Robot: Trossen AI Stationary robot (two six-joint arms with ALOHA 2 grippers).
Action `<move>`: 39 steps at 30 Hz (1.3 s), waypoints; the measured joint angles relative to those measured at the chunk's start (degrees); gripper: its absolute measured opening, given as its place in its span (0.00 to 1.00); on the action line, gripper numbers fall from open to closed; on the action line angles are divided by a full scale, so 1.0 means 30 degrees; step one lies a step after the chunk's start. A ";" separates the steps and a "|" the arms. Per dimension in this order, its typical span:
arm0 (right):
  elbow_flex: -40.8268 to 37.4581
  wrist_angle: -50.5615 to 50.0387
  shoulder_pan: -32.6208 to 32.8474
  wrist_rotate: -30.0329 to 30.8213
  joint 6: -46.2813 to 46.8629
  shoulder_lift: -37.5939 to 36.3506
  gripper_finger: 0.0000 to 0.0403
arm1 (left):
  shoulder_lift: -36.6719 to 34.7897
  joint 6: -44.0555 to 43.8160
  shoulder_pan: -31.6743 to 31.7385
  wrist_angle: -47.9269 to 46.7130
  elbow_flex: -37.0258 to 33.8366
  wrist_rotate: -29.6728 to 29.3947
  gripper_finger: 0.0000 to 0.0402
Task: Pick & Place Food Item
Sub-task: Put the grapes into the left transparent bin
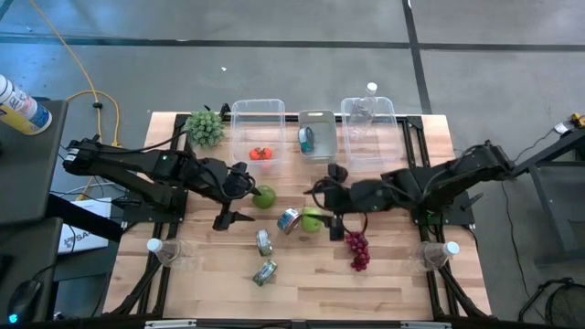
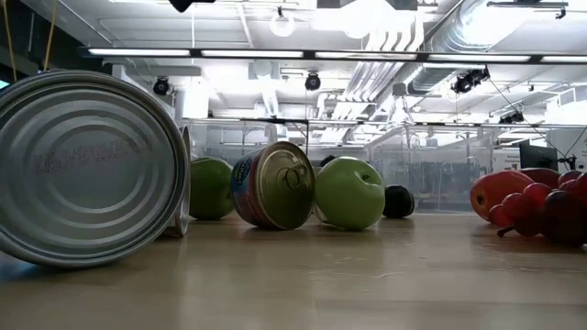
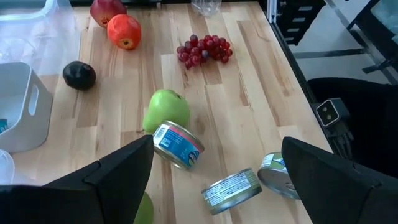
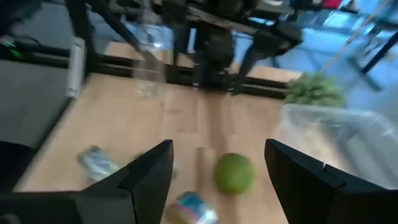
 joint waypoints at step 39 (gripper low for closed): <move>-0.0138 -0.1496 0.4072 0.2562 1.0541 0.1843 0.60 | 0.1544 -0.1021 -0.1558 0.2260 -0.0488 -0.0488 0.86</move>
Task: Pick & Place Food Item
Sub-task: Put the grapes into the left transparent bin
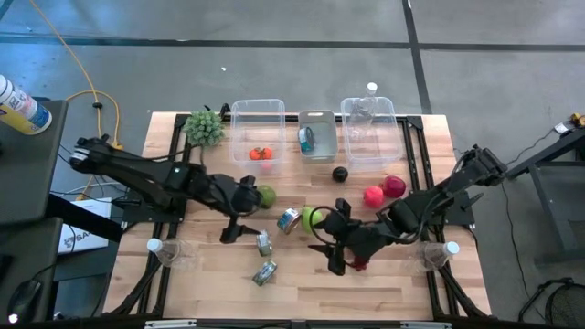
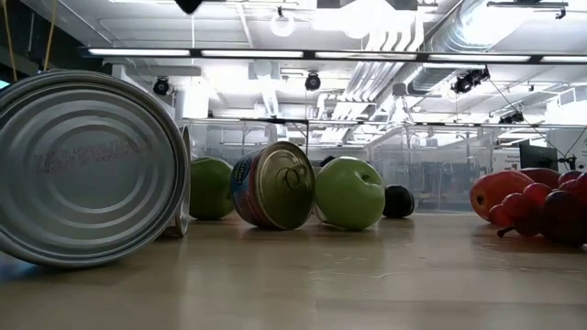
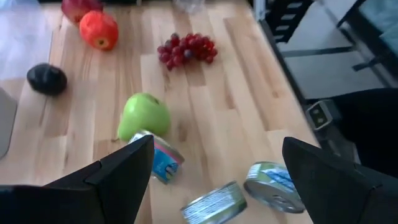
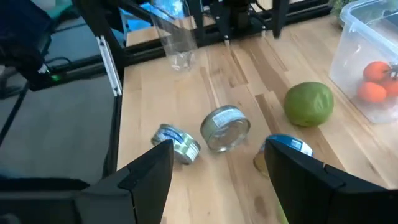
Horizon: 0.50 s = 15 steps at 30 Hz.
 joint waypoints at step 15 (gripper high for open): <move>-0.1387 -0.7518 0.0124 -0.2142 0.9965 0.0007 0.60 | -0.2075 -0.0073 -0.1963 -0.1848 0.0015 -0.0007 0.86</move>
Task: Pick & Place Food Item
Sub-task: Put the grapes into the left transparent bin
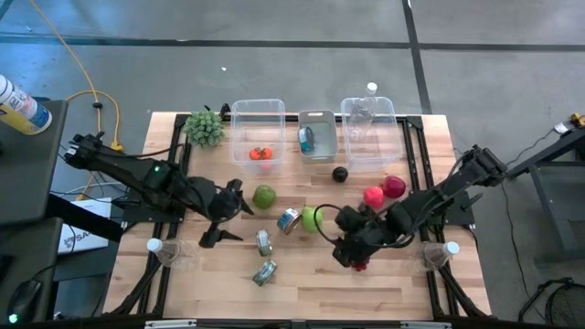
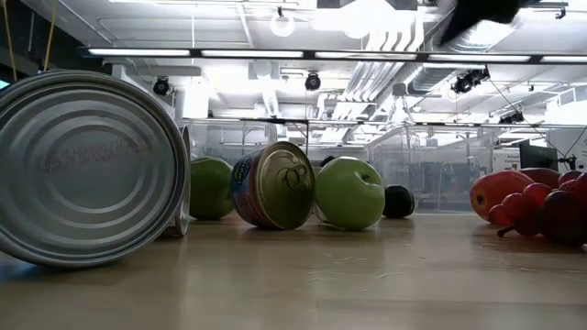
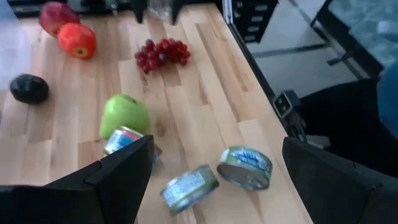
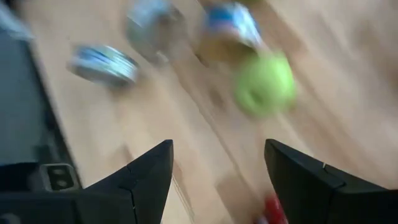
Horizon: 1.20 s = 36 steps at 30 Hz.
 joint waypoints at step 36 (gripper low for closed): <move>-1.1329 0.5869 -0.0656 -0.2729 0.6099 -0.0095 0.60 | 0.0424 0.2047 0.1160 0.1980 -0.0138 0.0619 0.86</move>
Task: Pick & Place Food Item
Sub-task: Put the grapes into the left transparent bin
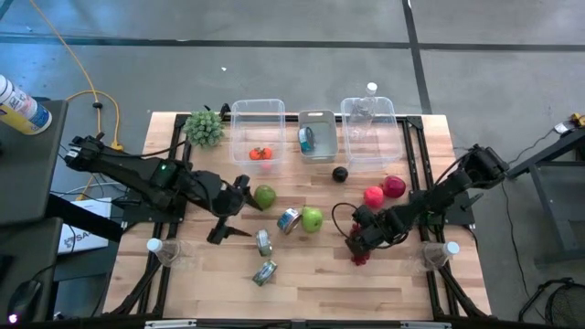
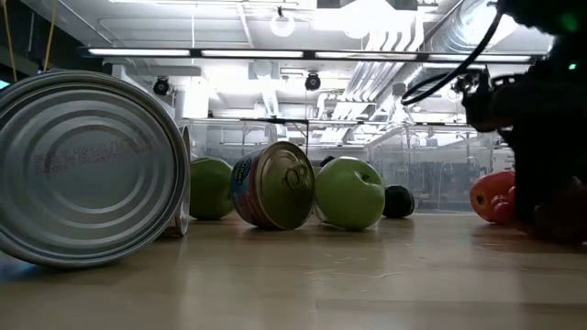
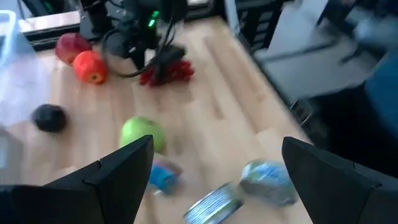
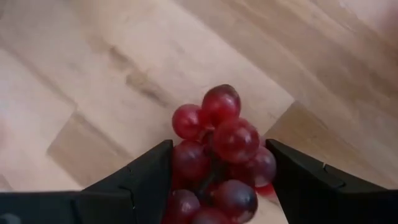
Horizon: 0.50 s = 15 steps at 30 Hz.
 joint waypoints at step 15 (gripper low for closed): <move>-0.0916 0.1698 0.0145 0.0756 0.0125 0.0034 0.60 | -0.0045 -0.0924 -0.1012 0.1018 0.0000 0.4217 0.86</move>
